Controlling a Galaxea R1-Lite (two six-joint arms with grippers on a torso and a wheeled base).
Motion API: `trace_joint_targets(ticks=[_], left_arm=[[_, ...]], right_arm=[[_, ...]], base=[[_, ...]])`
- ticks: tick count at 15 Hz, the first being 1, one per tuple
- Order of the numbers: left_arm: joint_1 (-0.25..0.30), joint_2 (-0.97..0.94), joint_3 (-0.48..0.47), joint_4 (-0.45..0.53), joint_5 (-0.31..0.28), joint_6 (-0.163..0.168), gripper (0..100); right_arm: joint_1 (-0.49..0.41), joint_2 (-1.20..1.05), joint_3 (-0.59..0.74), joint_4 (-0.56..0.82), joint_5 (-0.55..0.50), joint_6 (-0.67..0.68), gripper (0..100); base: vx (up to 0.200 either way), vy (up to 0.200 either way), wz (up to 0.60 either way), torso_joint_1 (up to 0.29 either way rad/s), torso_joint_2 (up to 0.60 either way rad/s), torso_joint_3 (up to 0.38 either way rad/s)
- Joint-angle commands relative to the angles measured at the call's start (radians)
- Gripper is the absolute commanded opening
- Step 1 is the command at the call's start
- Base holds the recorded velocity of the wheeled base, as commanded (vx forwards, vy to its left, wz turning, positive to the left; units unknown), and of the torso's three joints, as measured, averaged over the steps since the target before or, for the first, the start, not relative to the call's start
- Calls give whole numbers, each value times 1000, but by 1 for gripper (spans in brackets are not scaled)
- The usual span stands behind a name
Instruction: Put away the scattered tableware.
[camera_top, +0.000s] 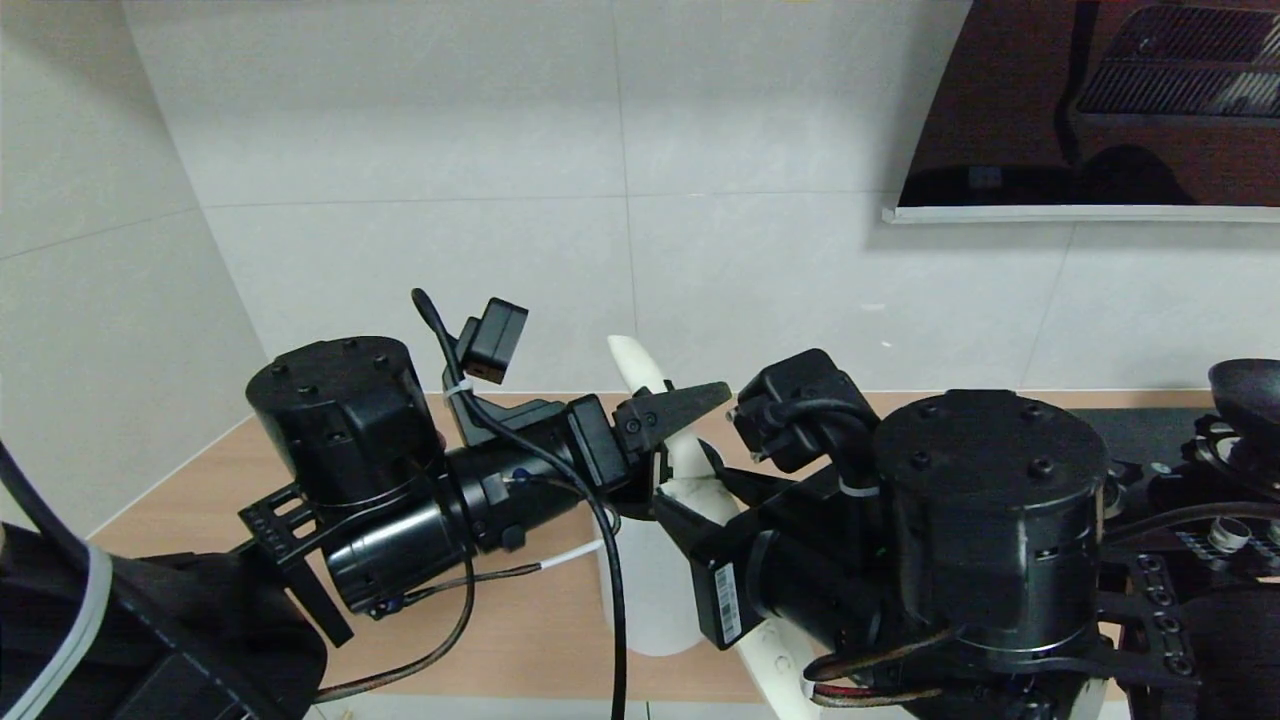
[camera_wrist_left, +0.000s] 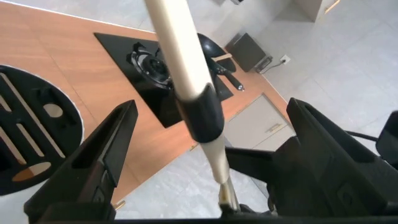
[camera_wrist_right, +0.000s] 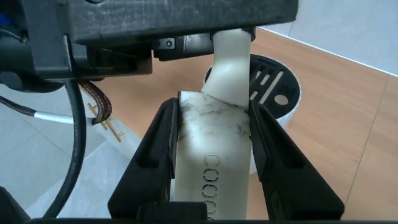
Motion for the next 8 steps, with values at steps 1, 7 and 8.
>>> trace_joint_targets(ticks=[1,7,8], left_arm=[[2,-4,-3,0,4,0,100],[0,1,-1,0,5,1,100],[0,4,0,0,5,1,0]], right_arm=[[10,1,4,-1,0,-1,0],[16,-2,15,-1,0,-1,0],[16,-2,16,-1,0,-1,0]], base=[[0,0,0,0,0,0],[0,0,0,0,0,0],[0,0,0,0,0,0]])
